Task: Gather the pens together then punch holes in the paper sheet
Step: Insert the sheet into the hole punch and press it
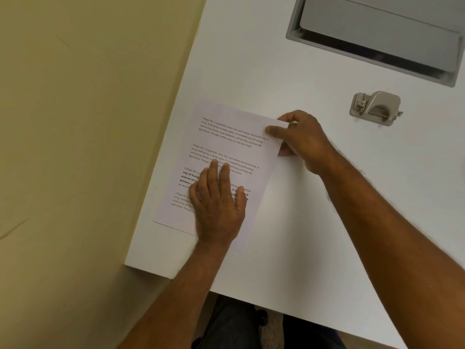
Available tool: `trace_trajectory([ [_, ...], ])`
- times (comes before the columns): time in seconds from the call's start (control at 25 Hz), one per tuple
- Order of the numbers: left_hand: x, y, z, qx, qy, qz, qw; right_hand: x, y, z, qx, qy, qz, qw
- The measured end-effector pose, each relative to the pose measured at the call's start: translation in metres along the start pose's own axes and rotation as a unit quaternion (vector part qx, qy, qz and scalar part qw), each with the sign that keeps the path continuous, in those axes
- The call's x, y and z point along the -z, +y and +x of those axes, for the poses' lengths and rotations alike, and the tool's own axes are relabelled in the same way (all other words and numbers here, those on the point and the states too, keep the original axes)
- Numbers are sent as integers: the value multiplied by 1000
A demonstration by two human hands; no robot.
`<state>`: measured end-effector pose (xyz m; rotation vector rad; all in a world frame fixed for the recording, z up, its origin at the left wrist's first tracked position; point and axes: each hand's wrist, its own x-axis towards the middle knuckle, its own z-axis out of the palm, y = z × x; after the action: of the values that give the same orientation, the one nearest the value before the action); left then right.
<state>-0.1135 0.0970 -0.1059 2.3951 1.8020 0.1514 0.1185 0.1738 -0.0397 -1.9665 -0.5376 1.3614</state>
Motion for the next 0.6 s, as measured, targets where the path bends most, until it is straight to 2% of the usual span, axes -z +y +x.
trace_trajectory([
  [0.12, 0, -2, 0, -1, 4, -9, 1000, 2, 12, -5, 0, -46, -1, 999],
  [0.32, 0, -3, 1, 3, -2, -13, 1000, -9, 36, -26, -22, -77, 86, 993],
  [0.44, 2, -1, 1, 6, -7, -12, 1000, -30, 57, -47, -13, -57, 106, 993],
  [0.6, 6, 0, 3, 5, -12, -30, 999, -43, 69, -55, 28, 16, 51, 998],
])
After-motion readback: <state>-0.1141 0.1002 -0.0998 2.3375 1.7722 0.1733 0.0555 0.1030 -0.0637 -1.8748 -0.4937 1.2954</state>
